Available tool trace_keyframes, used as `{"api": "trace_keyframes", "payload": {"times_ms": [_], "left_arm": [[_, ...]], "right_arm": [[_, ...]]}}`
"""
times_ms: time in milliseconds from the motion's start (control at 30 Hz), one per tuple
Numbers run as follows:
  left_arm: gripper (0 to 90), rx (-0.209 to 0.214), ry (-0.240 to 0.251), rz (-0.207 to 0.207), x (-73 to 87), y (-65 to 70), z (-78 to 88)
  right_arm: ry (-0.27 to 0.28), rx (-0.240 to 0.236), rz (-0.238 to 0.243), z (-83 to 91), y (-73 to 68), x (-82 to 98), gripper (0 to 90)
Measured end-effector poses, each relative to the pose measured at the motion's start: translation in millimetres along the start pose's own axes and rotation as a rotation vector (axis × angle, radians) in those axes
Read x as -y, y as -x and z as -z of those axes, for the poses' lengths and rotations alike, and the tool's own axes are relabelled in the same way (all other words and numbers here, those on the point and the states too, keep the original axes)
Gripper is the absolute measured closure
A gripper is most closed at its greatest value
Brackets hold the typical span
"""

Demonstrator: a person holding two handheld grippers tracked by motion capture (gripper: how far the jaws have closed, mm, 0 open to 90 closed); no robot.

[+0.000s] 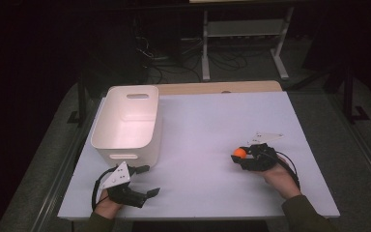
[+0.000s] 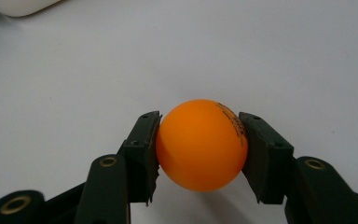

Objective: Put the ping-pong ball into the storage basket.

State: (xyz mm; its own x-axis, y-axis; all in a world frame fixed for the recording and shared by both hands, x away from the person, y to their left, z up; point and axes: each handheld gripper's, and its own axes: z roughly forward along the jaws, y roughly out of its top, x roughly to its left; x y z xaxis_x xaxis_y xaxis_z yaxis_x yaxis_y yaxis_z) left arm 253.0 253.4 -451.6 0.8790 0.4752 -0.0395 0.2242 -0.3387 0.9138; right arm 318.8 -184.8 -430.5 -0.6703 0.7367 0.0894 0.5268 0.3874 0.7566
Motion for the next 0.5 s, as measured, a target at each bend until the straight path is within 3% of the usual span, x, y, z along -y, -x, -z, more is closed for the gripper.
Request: {"api": "trace_keyframes", "payload": {"times_ms": [500], "left_arm": [[14.1, -0.001, -0.001, 0.002, -0.1, -0.1, -0.2]], "right_arm": [[-0.003, -0.014, 0.028, 1.3, -6.8, -8.5, 49.4]]}}
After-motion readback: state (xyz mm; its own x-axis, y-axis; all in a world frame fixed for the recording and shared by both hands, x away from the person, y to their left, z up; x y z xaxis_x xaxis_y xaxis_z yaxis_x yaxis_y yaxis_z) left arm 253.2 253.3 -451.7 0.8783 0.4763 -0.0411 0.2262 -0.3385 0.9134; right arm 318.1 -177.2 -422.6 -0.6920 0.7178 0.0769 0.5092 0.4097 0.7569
